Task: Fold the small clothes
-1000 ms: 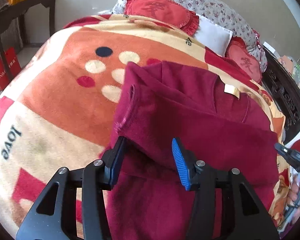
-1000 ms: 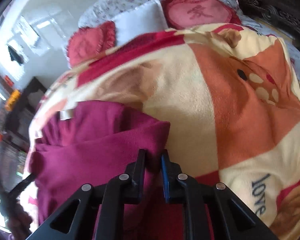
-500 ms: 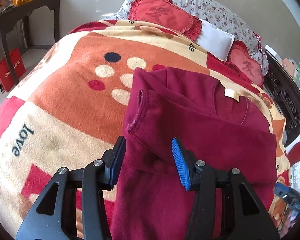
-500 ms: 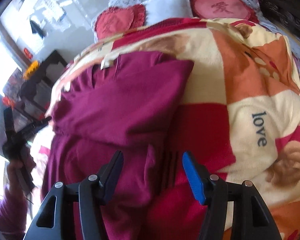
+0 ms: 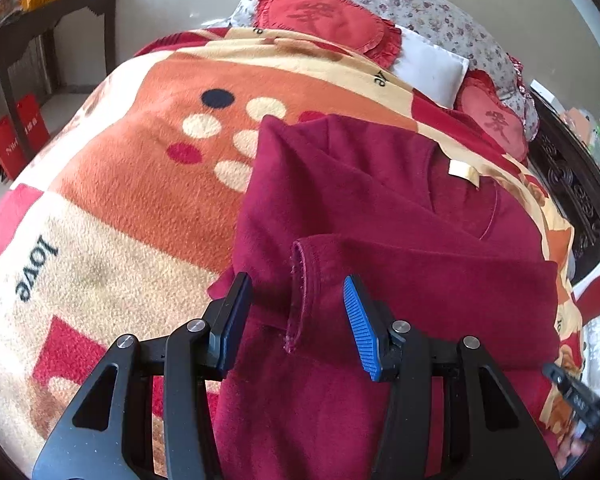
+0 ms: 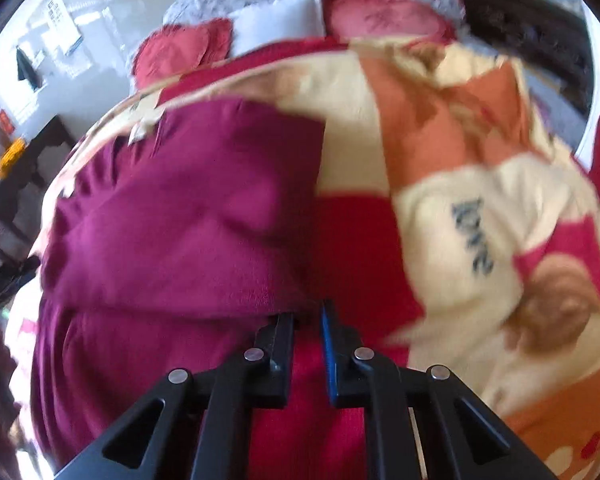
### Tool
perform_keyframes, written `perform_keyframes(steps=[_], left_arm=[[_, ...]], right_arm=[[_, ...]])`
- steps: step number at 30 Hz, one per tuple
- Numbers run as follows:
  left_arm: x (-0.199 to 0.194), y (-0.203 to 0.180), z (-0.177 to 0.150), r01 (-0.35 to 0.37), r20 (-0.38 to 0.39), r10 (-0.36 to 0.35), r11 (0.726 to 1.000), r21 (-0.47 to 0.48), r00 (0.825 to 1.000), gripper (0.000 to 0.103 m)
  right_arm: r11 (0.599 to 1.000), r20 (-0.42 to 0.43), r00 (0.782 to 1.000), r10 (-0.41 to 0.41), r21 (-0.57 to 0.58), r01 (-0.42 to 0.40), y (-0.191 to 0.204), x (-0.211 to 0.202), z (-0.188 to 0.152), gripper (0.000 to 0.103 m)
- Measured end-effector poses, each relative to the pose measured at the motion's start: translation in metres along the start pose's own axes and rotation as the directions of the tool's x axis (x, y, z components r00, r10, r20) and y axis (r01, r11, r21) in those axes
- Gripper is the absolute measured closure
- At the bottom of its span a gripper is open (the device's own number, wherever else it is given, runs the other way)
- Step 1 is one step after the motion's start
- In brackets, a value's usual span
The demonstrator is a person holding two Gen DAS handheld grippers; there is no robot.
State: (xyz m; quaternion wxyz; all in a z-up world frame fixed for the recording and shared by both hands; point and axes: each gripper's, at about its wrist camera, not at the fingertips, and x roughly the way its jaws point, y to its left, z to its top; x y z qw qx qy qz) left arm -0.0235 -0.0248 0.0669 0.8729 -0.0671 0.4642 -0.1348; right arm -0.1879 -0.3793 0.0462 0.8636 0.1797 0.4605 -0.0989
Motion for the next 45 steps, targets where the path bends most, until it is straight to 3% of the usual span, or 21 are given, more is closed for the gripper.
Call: perform_keyframes(steps=[2,4,6,7,12,18,19,20,22,25,30,35,36,38,42,44,45], left_arm=[[0.0,0.001,0.0,-0.004,0.005,0.004,1.0,0.002,1.0,0.056],[0.001,0.002,0.002,-0.001,0.005,0.001,1.0,0.001,1.0,0.056],[0.002,0.002,0.004,0.014,0.005,-0.014,1.0,-0.003,1.0,0.056],[0.002,0.001,0.005,0.027,0.004,-0.027,1.0,-0.003,1.0,0.056],[0.005,-0.015,0.004,0.052,-0.003,-0.052,0.996,0.073,0.999,0.054],[0.026,-0.03,0.008,0.049,-0.058,-0.04,0.986,0.158,0.997,0.054],[0.027,-0.03,0.008,0.046,-0.055,-0.038,0.985,0.166,0.998,0.057],[0.028,-0.031,0.008,0.042,-0.049,-0.034,0.984,0.174,0.998,0.072],[0.027,-0.031,0.009,0.038,-0.048,-0.03,0.983,0.18,0.998,0.089],[0.009,-0.03,0.02,0.069,0.016,-0.073,0.98,0.185,0.997,0.091],[0.0,-0.028,0.041,0.072,0.058,-0.084,0.982,0.177,0.995,0.092],[0.024,-0.023,0.038,0.026,0.007,-0.028,0.987,0.156,1.0,0.092],[0.029,-0.022,0.036,0.013,-0.006,-0.012,0.988,0.155,1.0,0.092],[0.039,-0.019,0.032,-0.008,-0.037,0.013,0.989,0.145,0.999,0.091],[0.037,-0.018,0.029,-0.018,-0.036,0.024,0.989,0.146,0.999,0.085],[0.03,-0.02,0.026,-0.028,-0.026,0.032,0.987,0.161,0.999,0.071],[0.027,-0.02,0.024,-0.03,-0.017,0.034,0.985,0.168,0.999,0.07]], right_arm=[[0.998,0.0,0.998,0.055,0.027,-0.055,-0.009,-0.015,-0.001,0.091],[0.992,0.02,0.994,0.105,0.064,-0.106,-0.018,-0.027,0.003,0.084],[0.987,0.073,0.991,0.109,0.111,-0.117,-0.026,-0.039,0.013,0.06],[0.985,0.09,0.99,0.112,0.118,-0.122,-0.025,-0.041,0.016,0.058],[0.988,0.104,0.986,0.127,0.068,-0.135,0.001,-0.036,0.035,0.058],[0.984,0.059,0.983,0.176,0.032,-0.178,0.017,-0.023,0.028,0.058],[0.983,0.055,0.983,0.178,0.031,-0.18,0.018,-0.021,0.027,0.058],[0.983,0.053,0.983,0.178,0.03,-0.18,0.019,-0.02,0.027,0.058],[0.986,0.056,0.985,0.166,0.027,-0.167,0.017,-0.02,0.028,0.058],[0.991,0.074,0.989,0.129,0.036,-0.132,0.013,-0.02,0.037,0.058],[0.994,0.093,0.991,0.092,0.044,-0.096,0.011,-0.01,0.06,0.055],[0.996,0.087,0.993,0.08,-0.031,-0.078,0.026,0.015,0.08,0.055],[0.996,0.076,0.995,0.064,-0.059,-0.059,0.029,0.021,0.081,0.055],[0.988,0.054,0.995,-0.086,-0.122,0.093,0.032,0.046,0.087,0.061],[0.988,0.049,0.995,-0.088,-0.123,0.094,0.025,0.051,0.092,0.061],[0.99,0.056,0.994,-0.089,-0.109,0.095,0.024,0.035,0.088,0.061],[0.992,0.054,0.996,-0.072,-0.103,0.077,0.025,0.028,0.084,0.061]])
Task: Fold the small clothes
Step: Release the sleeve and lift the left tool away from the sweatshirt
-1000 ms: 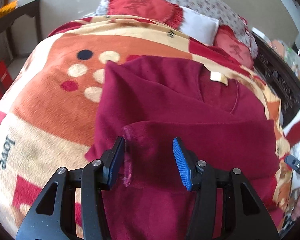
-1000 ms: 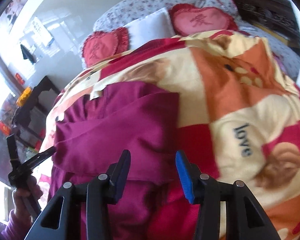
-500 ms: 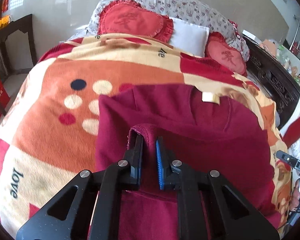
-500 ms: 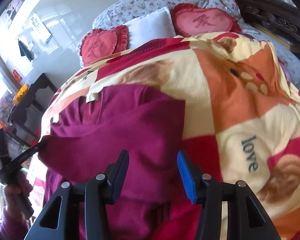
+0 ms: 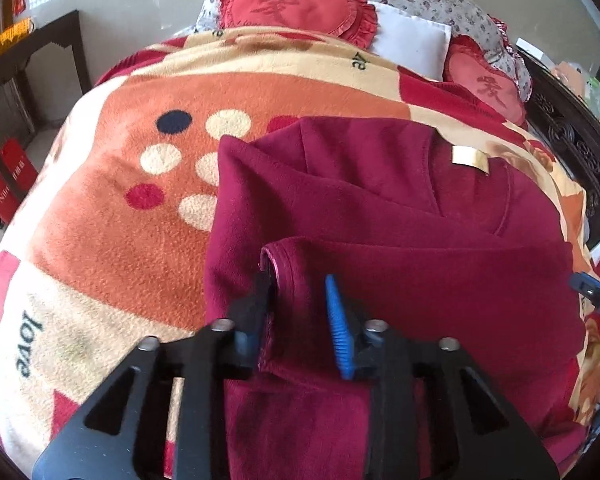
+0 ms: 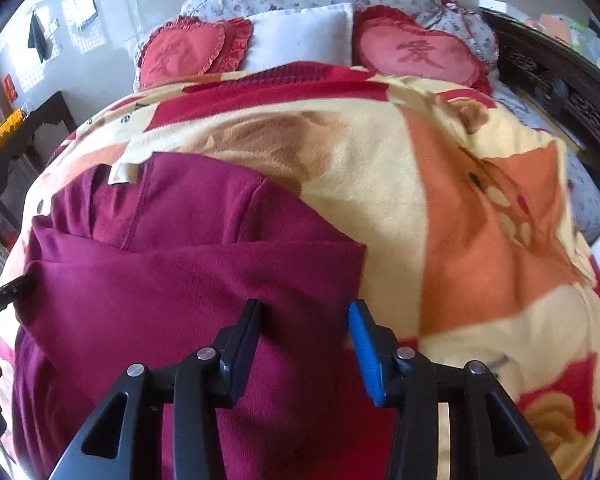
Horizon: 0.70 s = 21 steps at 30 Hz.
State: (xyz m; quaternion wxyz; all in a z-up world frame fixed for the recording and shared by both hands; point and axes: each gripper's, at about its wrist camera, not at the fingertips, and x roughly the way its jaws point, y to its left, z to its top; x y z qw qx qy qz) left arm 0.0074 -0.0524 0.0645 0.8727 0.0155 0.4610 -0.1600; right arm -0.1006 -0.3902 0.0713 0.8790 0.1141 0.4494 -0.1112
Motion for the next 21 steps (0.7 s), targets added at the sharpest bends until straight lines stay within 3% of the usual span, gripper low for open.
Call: perform_keyframes(steps=[3,8,10,17,21], left_arm=[[-0.01,-0.004,-0.006,-0.017,0.022,0.016,0.999,0.032,1.0,0.07],[-0.016,-0.01,-0.016,-0.055,0.023,0.054,0.997,0.055,0.998,0.07],[-0.02,-0.011,-0.022,-0.066,0.015,0.066,0.997,0.05,0.998,0.07],[-0.049,-0.019,-0.044,-0.073,0.025,0.072,0.995,0.069,0.997,0.07],[-0.066,-0.025,-0.056,-0.07,0.029,0.068,0.993,0.092,0.997,0.07]], right_arm=[[0.997,-0.02,0.998,0.067,-0.024,-0.067,0.011,-0.021,-0.021,0.061],[0.997,-0.126,0.992,-0.016,-0.083,0.006,0.018,0.003,-0.058,0.061],[0.999,-0.129,0.992,0.009,-0.046,-0.015,0.012,0.011,-0.061,0.06],[0.995,-0.07,0.993,0.098,0.015,-0.097,0.001,-0.049,-0.062,0.056],[0.982,-0.059,0.981,0.185,0.052,-0.182,-0.015,-0.092,-0.077,0.054]])
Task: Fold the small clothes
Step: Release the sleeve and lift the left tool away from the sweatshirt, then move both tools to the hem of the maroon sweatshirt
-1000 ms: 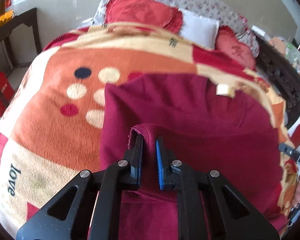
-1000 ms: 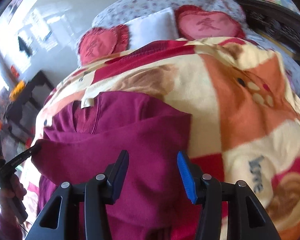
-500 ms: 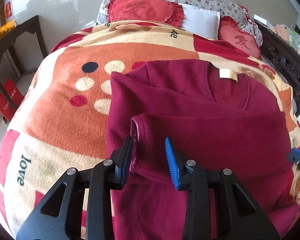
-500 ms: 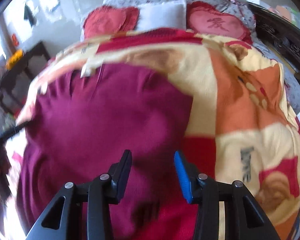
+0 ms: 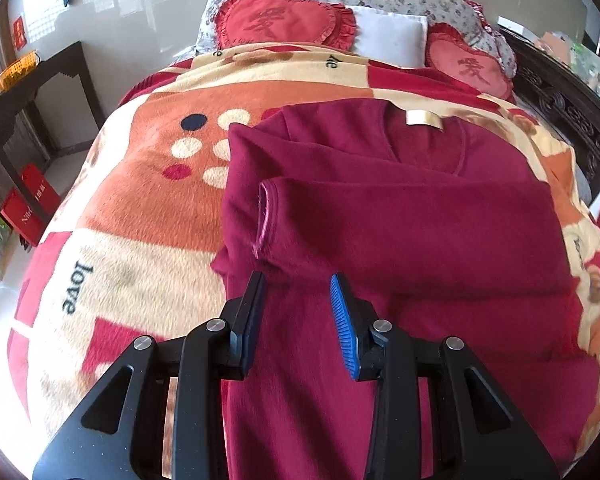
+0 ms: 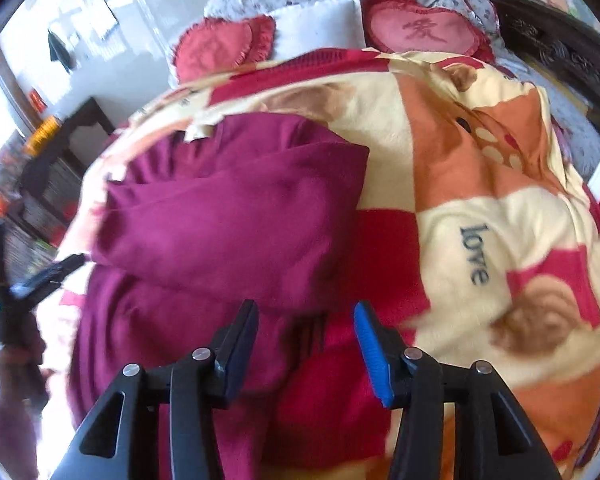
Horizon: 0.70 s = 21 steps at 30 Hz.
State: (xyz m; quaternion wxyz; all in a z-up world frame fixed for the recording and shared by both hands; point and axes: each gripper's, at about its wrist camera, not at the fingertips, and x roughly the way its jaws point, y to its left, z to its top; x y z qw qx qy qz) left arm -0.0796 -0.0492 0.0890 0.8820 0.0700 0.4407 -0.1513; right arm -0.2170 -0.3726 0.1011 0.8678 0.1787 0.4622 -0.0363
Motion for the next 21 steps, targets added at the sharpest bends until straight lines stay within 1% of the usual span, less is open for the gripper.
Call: perform_keyframes(steps=[1,2,3,4,5,7,9,11,14,16,19,21], left_arm=[[-0.006,-0.001,-0.003,0.003,0.004,-0.003,1.0,0.004,1.0,0.07],[-0.01,-0.003,-0.006,0.005,0.006,-0.005,1.0,0.007,1.0,0.07],[-0.014,-0.004,-0.009,0.008,0.007,-0.008,1.0,0.011,1.0,0.07],[-0.018,-0.006,-0.012,0.01,0.006,-0.01,1.0,0.016,1.0,0.066],[-0.022,-0.007,-0.016,0.013,0.004,-0.014,1.0,0.018,1.0,0.057],[-0.031,-0.009,-0.022,0.027,0.011,-0.027,1.0,0.013,1.0,0.048],[-0.038,-0.01,-0.027,0.034,0.016,-0.034,0.999,0.009,0.999,0.048],[-0.044,-0.011,-0.033,0.043,0.005,-0.043,0.999,0.005,0.999,0.047],[-0.055,-0.007,-0.047,0.075,-0.013,-0.075,0.997,-0.001,0.997,0.047],[-0.062,0.0,-0.06,0.1,-0.036,-0.1,0.995,-0.008,0.994,0.047],[-0.071,0.015,-0.085,0.131,-0.077,-0.134,0.991,-0.037,0.988,0.047],[-0.073,0.023,-0.102,0.132,-0.113,-0.138,0.99,-0.057,0.984,0.047]], right_arm=[[1.0,0.001,1.0,0.007,0.0,-0.007,-0.001,-0.008,-0.005,0.053],[1.0,0.005,1.0,0.011,-0.002,-0.011,-0.003,-0.017,-0.012,0.049],[1.0,0.007,1.0,0.008,-0.005,-0.008,-0.002,-0.023,-0.018,0.043],[1.0,0.01,1.0,-0.001,-0.01,0.002,-0.003,-0.029,-0.026,0.041],[1.0,0.009,1.0,-0.007,-0.014,0.008,-0.003,-0.033,-0.032,0.04],[1.0,0.0,1.0,-0.007,-0.019,0.007,-0.004,-0.039,-0.047,0.04],[1.0,-0.007,1.0,-0.004,-0.016,0.004,-0.006,-0.04,-0.058,0.04],[1.0,-0.019,1.0,0.003,-0.01,-0.004,-0.007,-0.039,-0.07,0.04],[1.0,-0.051,0.999,0.012,-0.019,-0.013,-0.006,-0.035,-0.089,0.04],[1.0,-0.064,0.998,0.009,-0.021,-0.011,-0.008,-0.035,-0.1,0.04],[0.999,-0.072,0.997,0.04,0.002,-0.04,-0.012,-0.037,-0.115,0.039],[0.998,-0.073,0.995,0.065,0.011,-0.064,-0.014,-0.038,-0.123,0.034]])
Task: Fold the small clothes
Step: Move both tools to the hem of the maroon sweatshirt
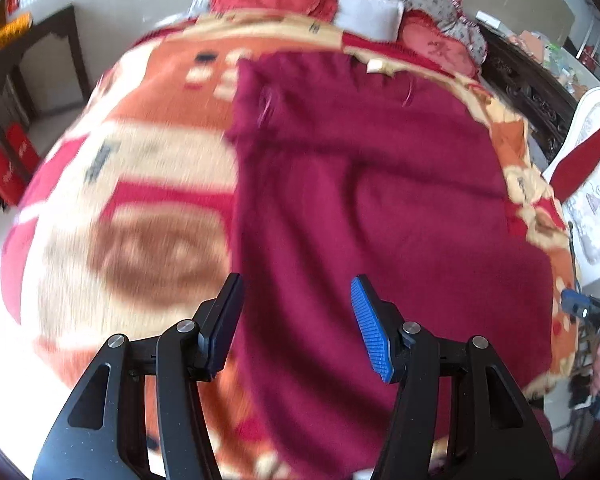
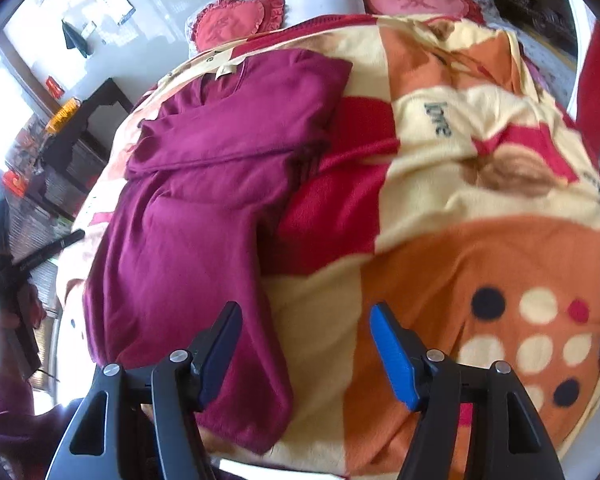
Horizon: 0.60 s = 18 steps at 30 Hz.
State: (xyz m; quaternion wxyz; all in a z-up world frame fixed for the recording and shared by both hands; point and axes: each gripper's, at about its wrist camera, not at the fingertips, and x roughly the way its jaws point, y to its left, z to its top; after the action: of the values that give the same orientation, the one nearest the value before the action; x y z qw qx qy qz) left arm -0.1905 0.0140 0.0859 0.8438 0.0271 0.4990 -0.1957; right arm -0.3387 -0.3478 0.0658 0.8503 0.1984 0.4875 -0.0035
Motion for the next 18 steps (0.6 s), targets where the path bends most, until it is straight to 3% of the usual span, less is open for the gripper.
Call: perform_keyframes(steps=[8,15,18], left_arm=[[-0.001,0.02,-0.06,0.025,-0.089,-0.033,0.996,-0.085,0.996,0.047],[0.018,0.008,-0.077,0.093,-0.155,-0.109,0.99,-0.107,0.982,0.048],[0.023,0.01,-0.077,0.103,-0.148,-0.123,0.985,-0.138,0.981,0.048]], right_arm=[[0.997,-0.04,0.997,0.071,0.012,-0.071,0.002,0.017,-0.022,0.032],[0.995,-0.083,0.992,0.096,-0.01,-0.097,0.013,0.032,-0.028,0.032],[0.993,-0.083,0.99,0.115,-0.015,-0.117,0.017,0.034,-0.031,0.032]])
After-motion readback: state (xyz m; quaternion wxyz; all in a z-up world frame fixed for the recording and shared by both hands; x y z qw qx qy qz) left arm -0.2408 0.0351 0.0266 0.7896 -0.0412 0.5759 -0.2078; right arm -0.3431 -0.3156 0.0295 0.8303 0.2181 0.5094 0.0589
